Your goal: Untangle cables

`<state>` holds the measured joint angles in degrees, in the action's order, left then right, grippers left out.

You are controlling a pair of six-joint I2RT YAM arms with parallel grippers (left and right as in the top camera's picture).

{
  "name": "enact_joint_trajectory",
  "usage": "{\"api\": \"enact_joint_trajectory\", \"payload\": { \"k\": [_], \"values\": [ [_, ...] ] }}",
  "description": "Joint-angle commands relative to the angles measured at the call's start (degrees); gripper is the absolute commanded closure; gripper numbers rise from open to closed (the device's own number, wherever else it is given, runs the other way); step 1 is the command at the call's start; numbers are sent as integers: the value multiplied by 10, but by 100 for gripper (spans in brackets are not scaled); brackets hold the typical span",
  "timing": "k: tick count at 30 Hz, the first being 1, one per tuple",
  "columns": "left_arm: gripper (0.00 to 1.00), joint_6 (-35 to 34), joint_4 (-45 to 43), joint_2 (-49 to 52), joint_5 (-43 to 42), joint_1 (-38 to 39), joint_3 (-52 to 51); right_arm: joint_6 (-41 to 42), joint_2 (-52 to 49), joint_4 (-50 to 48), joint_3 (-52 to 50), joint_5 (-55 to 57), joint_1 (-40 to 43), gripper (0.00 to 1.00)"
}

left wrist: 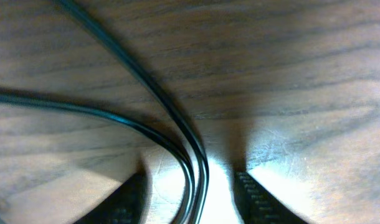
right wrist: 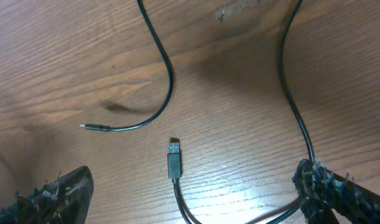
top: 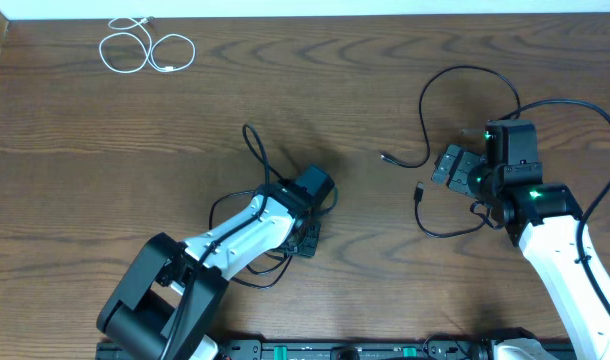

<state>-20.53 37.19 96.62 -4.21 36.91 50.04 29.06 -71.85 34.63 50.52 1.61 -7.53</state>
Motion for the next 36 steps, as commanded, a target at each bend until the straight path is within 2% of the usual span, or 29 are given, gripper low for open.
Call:
{"api": "enact_joint_trajectory", "payload": {
  "k": [1,3,4,6,13,20,25,31,36],
  "values": [
    [62,1,-12,19,-13,0,-45,-8,-2,-1,4,10,4,1],
    [63,0,-24,19,-13,0,-59,-8,-2,-1,4,10,3,1],
    [70,0,-26,19,-13,0,-62,-8,-2,-1,4,10,3,1],
    [92,0,-26,19,-14,0,-63,-8,-2,-1,4,10,4,1],
    [93,-1,5,12,-13,0,-28,-8,-2,-1,4,10,3,1],
    [93,6,115,-63,-13,0,119,-8,-2,-1,4,10,4,1],
    [93,13,120,-141,-13,-11,205,-9,-2,-1,4,10,3,1],
    [92,10,105,-223,-13,-88,226,-8,-2,-1,4,10,4,1],
    [92,-13,44,-279,-14,-191,234,-8,-2,-1,4,10,3,1]
  ]
}}
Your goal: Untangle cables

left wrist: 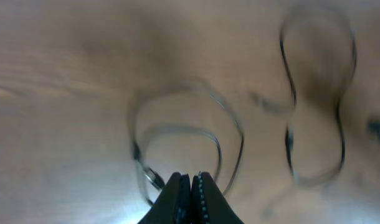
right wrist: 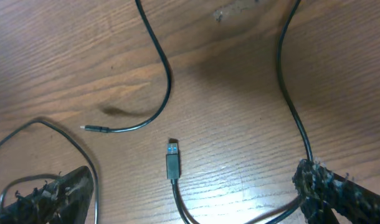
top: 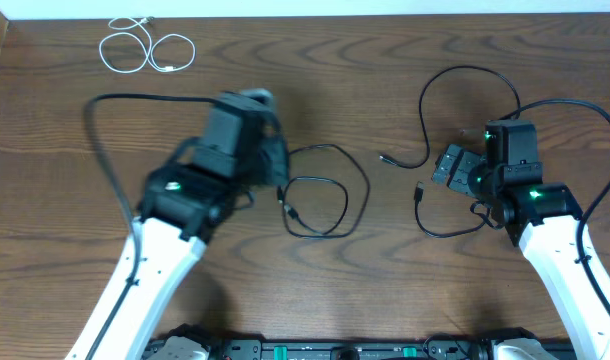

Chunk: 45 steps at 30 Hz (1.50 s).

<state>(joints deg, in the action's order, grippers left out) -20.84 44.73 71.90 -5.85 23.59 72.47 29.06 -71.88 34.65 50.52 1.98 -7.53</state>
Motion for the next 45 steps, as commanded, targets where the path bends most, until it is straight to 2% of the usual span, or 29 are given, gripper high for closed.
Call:
{"api": "enact_joint_trajectory", "payload": {
  "k": [1,4,7,8,11,13,16,17,23,30,33,37,43,45],
  "values": [
    [93,-9,-48,-43,0,-77,13,-8,-1,-1,4,7,3,1],
    [92,-9,-104,-75,-2,-125,18,-8,-1,-1,4,7,4,1],
    [92,-9,-109,-92,-3,-139,18,-8,-1,-1,4,7,3,1],
    [85,-7,-82,-86,-17,-133,17,-8,-1,-1,4,7,3,1],
    [50,-6,-20,-56,-27,-116,13,-8,-1,-1,4,7,3,1],
    [43,3,9,-31,-30,-99,9,-8,-1,-1,4,7,3,1],
    [28,61,39,27,-77,-59,8,-8,-1,-1,4,7,4,1],
    [20,83,41,70,-97,-26,8,-8,-1,-1,4,7,3,1],
    [20,99,24,211,-98,76,8,-8,-1,-1,4,7,3,1],
    [20,96,-12,322,-94,132,8,-8,-1,-1,4,7,3,1],
    [25,91,-28,348,-62,144,8,-8,-1,-1,4,7,3,1],
    [27,65,-47,363,-15,158,8,-8,-1,-1,4,7,4,1],
    [30,56,-93,375,-6,170,8,-8,-1,-1,4,7,4,1],
    [31,22,-99,387,16,172,8,-8,-1,-1,4,7,4,1]
  ]
}}
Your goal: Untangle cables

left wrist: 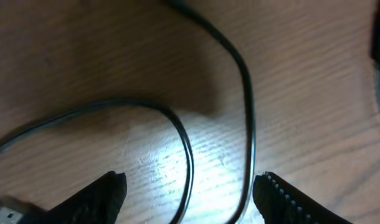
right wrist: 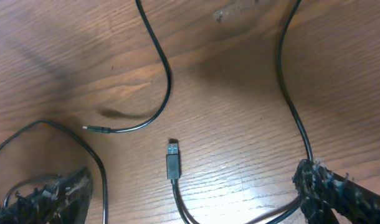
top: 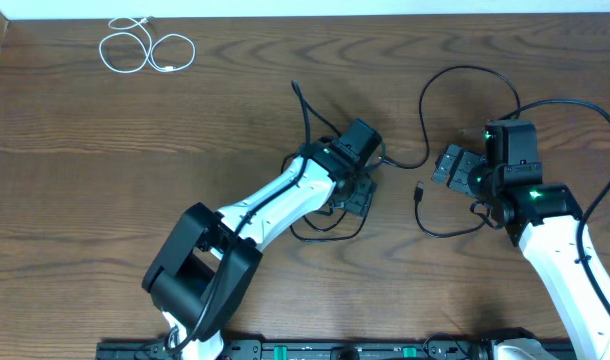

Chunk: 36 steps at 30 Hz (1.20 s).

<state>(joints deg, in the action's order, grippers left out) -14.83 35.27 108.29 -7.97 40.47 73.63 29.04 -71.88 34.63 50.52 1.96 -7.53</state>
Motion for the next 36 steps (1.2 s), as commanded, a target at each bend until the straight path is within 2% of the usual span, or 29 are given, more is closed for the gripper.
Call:
{"api": "enact_joint_trajectory", "payload": {
  "k": [1,3,6,11,15,18,21,22,27,32,36],
  "values": [
    [30,-54,-6,31,47,3,-3,-8,-1,-1,4,7,3,1],
    [34,-54,-10,41,47,3,-3,-8,-1,-1,4,7,4,1],
    [43,-54,-14,51,48,3,-3,-8,-1,-1,4,7,4,1],
    [44,-54,-16,63,47,3,-3,-8,-1,-1,4,7,3,1],
    [51,-54,-16,81,48,3,-3,-8,-1,-1,4,7,4,1],
    [63,-54,-15,90,49,3,-3,-8,-1,-1,4,7,4,1],
    [88,-54,-13,90,55,3,-3,-8,-1,-1,4,7,4,1],
    [92,-54,-13,90,62,3,-3,-8,-1,-1,4,7,3,1],
    [93,-47,7,88,80,2,6,-8,-1,-1,4,7,3,1],
    [93,-39,107,50,206,-17,51,-8,-1,-1,4,7,4,1],
    [93,-37,136,3,266,-60,59,-8,-1,-1,4,7,3,1]
  ]
}}
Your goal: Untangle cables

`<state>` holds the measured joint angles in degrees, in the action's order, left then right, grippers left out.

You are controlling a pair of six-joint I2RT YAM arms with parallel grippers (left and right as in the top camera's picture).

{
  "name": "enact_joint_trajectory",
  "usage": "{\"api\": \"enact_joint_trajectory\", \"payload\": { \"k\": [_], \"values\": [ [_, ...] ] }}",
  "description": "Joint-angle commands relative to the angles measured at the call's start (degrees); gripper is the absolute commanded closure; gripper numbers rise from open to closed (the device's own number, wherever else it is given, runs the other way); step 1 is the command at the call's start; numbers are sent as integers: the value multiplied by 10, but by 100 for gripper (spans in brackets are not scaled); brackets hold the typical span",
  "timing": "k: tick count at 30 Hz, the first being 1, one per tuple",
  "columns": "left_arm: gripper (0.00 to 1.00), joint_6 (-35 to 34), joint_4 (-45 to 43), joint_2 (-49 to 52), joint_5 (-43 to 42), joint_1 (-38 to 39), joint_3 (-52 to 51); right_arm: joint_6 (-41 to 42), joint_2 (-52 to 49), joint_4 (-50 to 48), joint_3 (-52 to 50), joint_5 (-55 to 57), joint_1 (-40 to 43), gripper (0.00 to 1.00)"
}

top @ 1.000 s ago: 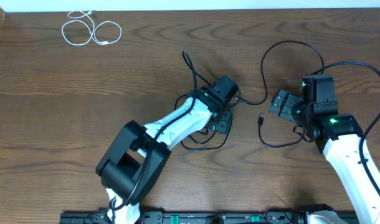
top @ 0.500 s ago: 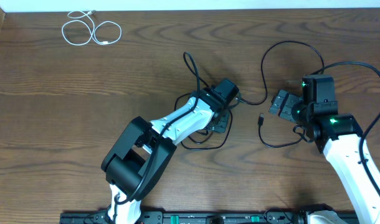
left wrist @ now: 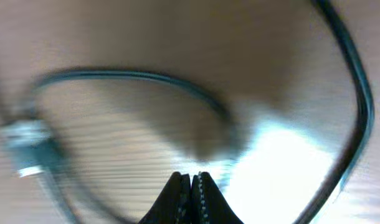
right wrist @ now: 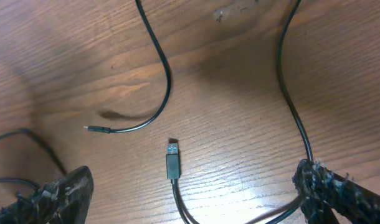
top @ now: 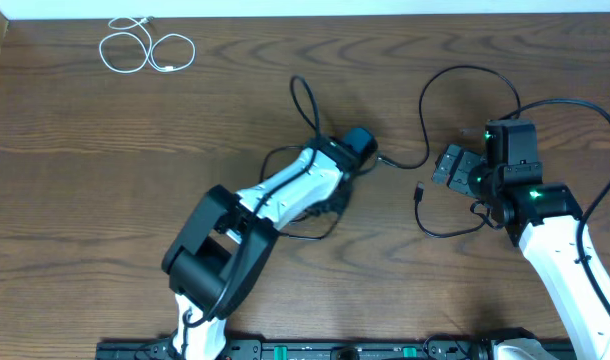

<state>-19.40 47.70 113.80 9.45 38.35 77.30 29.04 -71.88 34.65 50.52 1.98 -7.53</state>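
Note:
One black cable (top: 305,100) lies in loose loops at mid-table. My left gripper (top: 340,190) is low over it and shut. In the blurred left wrist view the fingertips (left wrist: 191,179) meet with no strand showing between them, while the cable (left wrist: 358,93) arcs around them. A second black cable (top: 455,72) lies at the right, with its small plug (right wrist: 96,129) and USB plug (right wrist: 173,163) free on the wood. My right gripper (right wrist: 193,199) hangs open above that USB plug, its fingers wide apart.
A coiled white cable (top: 145,48) lies at the far left corner of the wooden table (top: 105,180). The first cable's loops lie close to the second cable's small plug (top: 385,157).
My left gripper was open with two strands between its fingers; it is now shut and the view is blurred. The looped cable has shifted left. The right arm has not moved.
First my left gripper stood open, low over the black cable at mid-table. Then it was shut and further left, with the cable trailing in loops. Later it was open over the loops near the right cable's small plug, and now it is shut there. The right gripper stayed open throughout.

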Motion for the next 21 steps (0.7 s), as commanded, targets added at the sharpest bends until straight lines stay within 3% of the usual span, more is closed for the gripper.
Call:
{"api": "enact_joint_trajectory", "payload": {
  "k": [1,6,9,10,12,14,19,21],
  "values": [
    [92,10,15,-65,98,-55,22,-8,-1,-1,4,7,3,1],
    [92,9,32,-116,60,-142,22,-8,-1,-1,4,7,3,1],
    [92,18,46,-141,-103,-185,22,-8,-1,-1,4,7,4,1],
    [88,25,49,-143,-157,-192,22,-8,-1,-1,4,7,3,1],
    [64,40,51,-142,-249,-195,20,-8,-1,-1,4,7,4,1],
    [54,48,49,-138,-301,-185,14,-8,-1,-1,4,7,4,1],
    [36,47,28,-122,-265,-108,-5,-8,-1,-1,4,7,3,1],
    [35,41,16,-108,-252,-76,-5,-8,-1,-1,4,7,4,1]
  ]
}}
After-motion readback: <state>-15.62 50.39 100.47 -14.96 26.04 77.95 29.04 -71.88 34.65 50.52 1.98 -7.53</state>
